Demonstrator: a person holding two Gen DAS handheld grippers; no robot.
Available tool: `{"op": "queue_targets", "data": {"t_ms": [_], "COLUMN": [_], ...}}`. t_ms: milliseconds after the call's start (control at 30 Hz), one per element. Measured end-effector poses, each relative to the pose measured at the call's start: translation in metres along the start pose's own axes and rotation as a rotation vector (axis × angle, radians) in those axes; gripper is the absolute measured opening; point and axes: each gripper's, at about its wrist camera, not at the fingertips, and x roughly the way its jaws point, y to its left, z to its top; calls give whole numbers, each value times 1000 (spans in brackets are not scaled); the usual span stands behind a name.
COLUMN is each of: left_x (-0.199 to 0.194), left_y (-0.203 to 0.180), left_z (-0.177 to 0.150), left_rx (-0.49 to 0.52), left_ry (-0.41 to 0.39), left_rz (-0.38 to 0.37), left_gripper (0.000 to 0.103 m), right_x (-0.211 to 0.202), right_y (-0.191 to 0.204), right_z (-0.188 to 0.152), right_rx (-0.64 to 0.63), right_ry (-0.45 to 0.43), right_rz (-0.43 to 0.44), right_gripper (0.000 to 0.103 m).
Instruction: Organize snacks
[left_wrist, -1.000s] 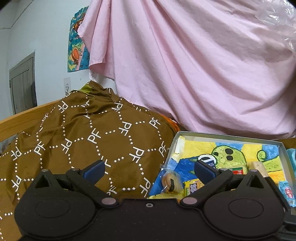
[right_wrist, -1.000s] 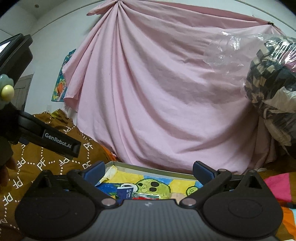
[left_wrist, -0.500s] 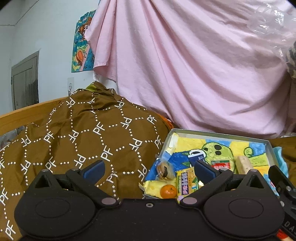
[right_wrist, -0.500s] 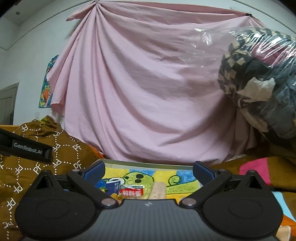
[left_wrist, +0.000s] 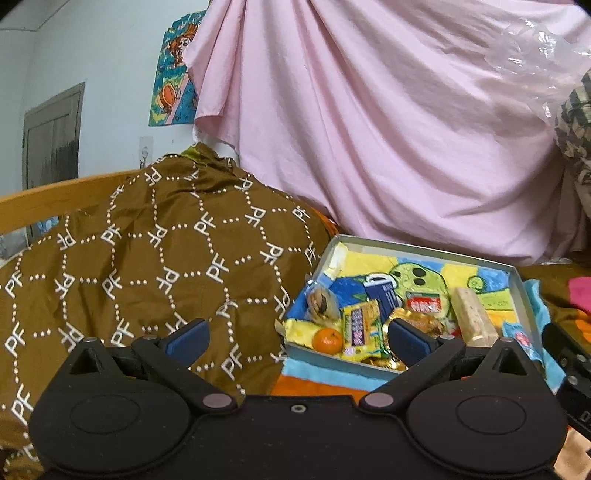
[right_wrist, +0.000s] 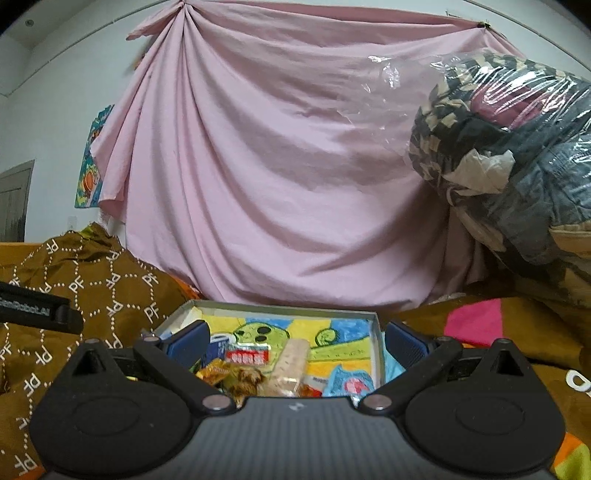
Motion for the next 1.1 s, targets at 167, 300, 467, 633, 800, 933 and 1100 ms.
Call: {"op": "queue_targets", "data": {"t_ms": [167, 300, 467, 633, 800, 933, 1100], "left_x": [-11, -19, -28, -37, -47, -54, -59], "left_y": [1, 4, 11, 21, 31, 37, 46], "left_z": [-9, -14, -19, -21, -22, -26, -35], "left_rx": [11, 9, 16, 3, 1, -2, -59], "left_ry": [5, 14, 15, 16, 18, 21, 61], "left_rz": [-15, -22, -22, -36, -50, -60, -103], "left_gripper": [102, 102, 102, 102, 102, 102, 102], "right_x": [-11, -17, -25, -40, -50, -60, -70], "right_y": [1, 2, 1, 2, 4, 6, 7], "right_z": [-4, -7, -11, -14, -14, -14, -18], "right_rx": [4, 2, 18, 28, 18, 30, 78], "right_ry": [29, 39, 69, 87, 87, 92, 144], "right_rz": [-5, -10, -17, -18, -24, -18, 24], "right_gripper": [103, 103, 103, 103, 103, 103, 103]}}
